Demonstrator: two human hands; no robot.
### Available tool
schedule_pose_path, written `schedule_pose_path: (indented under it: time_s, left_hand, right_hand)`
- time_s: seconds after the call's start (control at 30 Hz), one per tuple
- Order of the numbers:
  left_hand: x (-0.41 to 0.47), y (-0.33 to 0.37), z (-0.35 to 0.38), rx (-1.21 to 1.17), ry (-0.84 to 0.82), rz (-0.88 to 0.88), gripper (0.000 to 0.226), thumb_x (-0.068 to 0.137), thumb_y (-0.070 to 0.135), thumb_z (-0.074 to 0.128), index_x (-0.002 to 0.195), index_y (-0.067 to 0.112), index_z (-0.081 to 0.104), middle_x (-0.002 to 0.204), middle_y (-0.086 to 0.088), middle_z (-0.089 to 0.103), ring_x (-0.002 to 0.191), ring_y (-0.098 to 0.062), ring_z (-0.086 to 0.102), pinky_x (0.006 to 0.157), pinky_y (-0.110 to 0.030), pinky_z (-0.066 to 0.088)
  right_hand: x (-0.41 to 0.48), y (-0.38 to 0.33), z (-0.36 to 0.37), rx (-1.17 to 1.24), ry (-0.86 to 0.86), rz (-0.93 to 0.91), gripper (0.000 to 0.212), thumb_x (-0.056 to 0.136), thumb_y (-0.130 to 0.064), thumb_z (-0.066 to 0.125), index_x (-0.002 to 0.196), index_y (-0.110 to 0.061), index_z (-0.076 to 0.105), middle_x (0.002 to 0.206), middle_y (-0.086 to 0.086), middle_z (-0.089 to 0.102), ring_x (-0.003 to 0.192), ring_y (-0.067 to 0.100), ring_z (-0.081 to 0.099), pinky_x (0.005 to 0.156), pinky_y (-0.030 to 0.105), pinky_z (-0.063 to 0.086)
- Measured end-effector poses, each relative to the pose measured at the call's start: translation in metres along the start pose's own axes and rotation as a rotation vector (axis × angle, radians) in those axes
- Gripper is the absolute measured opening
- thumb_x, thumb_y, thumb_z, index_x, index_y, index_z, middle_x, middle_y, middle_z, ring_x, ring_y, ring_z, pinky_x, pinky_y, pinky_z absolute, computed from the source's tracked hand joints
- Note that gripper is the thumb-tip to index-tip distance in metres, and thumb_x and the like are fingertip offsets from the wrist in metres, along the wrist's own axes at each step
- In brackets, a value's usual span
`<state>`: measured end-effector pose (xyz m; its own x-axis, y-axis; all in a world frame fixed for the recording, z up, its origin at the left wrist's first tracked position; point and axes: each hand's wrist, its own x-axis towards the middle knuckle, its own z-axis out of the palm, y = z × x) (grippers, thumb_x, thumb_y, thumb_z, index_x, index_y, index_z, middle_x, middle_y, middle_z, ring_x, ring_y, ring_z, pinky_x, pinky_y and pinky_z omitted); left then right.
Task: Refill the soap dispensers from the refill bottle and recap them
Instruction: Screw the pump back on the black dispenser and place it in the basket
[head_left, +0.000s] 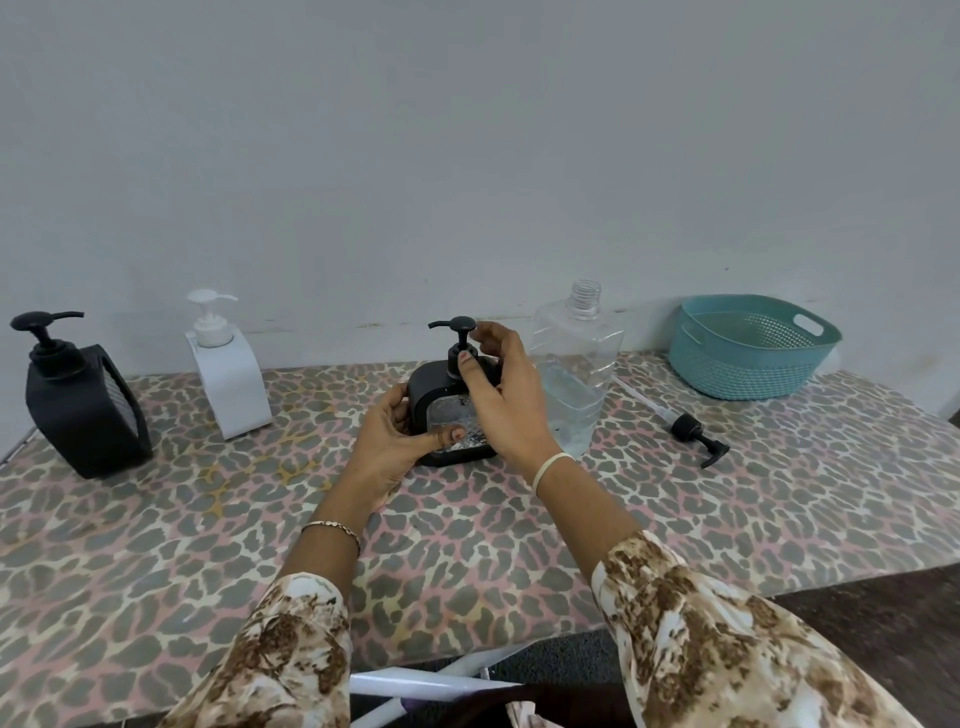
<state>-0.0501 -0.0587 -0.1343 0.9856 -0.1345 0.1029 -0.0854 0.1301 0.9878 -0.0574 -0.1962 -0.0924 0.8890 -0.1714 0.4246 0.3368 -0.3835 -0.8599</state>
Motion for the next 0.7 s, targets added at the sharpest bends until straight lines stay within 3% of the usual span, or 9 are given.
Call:
schedule_pose_path:
  time_s: [0.07,0.17,0.23,0.3,0.43,0.5,0.6,0.7]
  left_hand:
    - [-0.0002,0.0002,-0.0001,-0.003,-0.005,0.001,0.068,0.052,0.011,0.085,0.114,0.021,0.058,0.112,-0.009,0.069,0.105,-0.02,0.067,0.088,-0.034,0.056]
    - [-0.0002,-0.0003,-0.0006,-0.007,-0.005,0.0,0.068,0.051,0.012,0.086,0.113,0.023,0.058,0.111,-0.008,0.07,0.105,-0.021,0.067,0.087,-0.035,0.056]
    - [0.0002,-0.0009,-0.0004,-0.006,0.002,-0.002,0.07,0.048,0.016,0.087,0.112,0.024,0.058,0.112,-0.008,0.069,0.106,-0.02,0.067,0.089,-0.036,0.055]
    - [0.0008,-0.0012,-0.0006,-0.005,0.006,-0.006,0.071,0.048,0.016,0.087,0.112,0.024,0.058,0.112,-0.009,0.069,0.105,-0.021,0.067,0.088,-0.036,0.055]
    - [0.0003,-0.0008,-0.0007,-0.012,-0.001,-0.005,0.069,0.053,0.009,0.085,0.116,0.019,0.058,0.109,-0.008,0.07,0.1,-0.019,0.069,0.081,-0.031,0.058]
    - [-0.0003,-0.0003,-0.0004,-0.009,0.004,-0.003,0.072,0.053,0.009,0.084,0.119,0.015,0.057,0.108,-0.008,0.07,0.099,-0.017,0.069,0.078,-0.028,0.058]
    - [0.0001,-0.0005,-0.0003,0.003,0.012,-0.001,0.071,0.051,0.012,0.085,0.116,0.019,0.057,0.109,-0.006,0.07,0.099,-0.014,0.069,0.078,-0.026,0.057]
    - [0.0002,-0.0009,0.0,-0.002,0.011,-0.001,0.069,0.052,0.012,0.085,0.114,0.021,0.057,0.109,-0.007,0.07,0.099,-0.015,0.068,0.08,-0.027,0.057]
  right_hand:
    - [-0.0003,0.002,0.0008,-0.06,-0.004,-0.047,0.033,0.093,-0.036,0.05,0.122,-0.024,0.057,0.114,-0.007,0.065,0.107,0.014,0.06,0.092,0.042,0.05]
    - [0.0009,-0.0001,-0.0004,-0.092,0.078,-0.039,0.021,0.086,-0.037,0.064,0.104,-0.026,0.062,0.098,-0.01,0.066,0.098,0.013,0.06,0.085,0.039,0.052]
    - [0.0025,-0.0035,-0.0013,-0.089,0.136,-0.023,0.026,0.078,-0.038,0.073,0.092,-0.026,0.056,0.091,-0.013,0.061,0.09,0.011,0.059,0.08,0.036,0.052]
    - [0.0019,-0.0055,-0.0013,-0.103,0.133,-0.019,0.031,0.078,-0.041,0.072,0.097,-0.024,0.055,0.096,-0.011,0.059,0.09,0.011,0.057,0.08,0.034,0.051]
    - [-0.0043,-0.0043,-0.0051,-0.189,0.02,-0.079,0.035,0.095,-0.036,0.054,0.126,-0.021,0.058,0.116,-0.003,0.061,0.113,0.013,0.051,0.094,0.034,0.046]
    - [-0.0051,-0.0036,-0.0062,-0.214,0.019,-0.099,0.032,0.094,-0.032,0.056,0.123,-0.019,0.061,0.108,-0.006,0.064,0.112,0.016,0.052,0.094,0.037,0.046]
    - [-0.0012,-0.0049,-0.0043,-0.174,0.092,-0.045,0.024,0.083,-0.037,0.068,0.103,-0.026,0.062,0.089,-0.022,0.057,0.103,0.015,0.056,0.085,0.038,0.051]
    - [0.0019,-0.0054,-0.0016,-0.167,0.106,-0.024,0.029,0.079,-0.043,0.07,0.098,-0.026,0.057,0.093,-0.017,0.059,0.1,0.012,0.055,0.084,0.035,0.051]
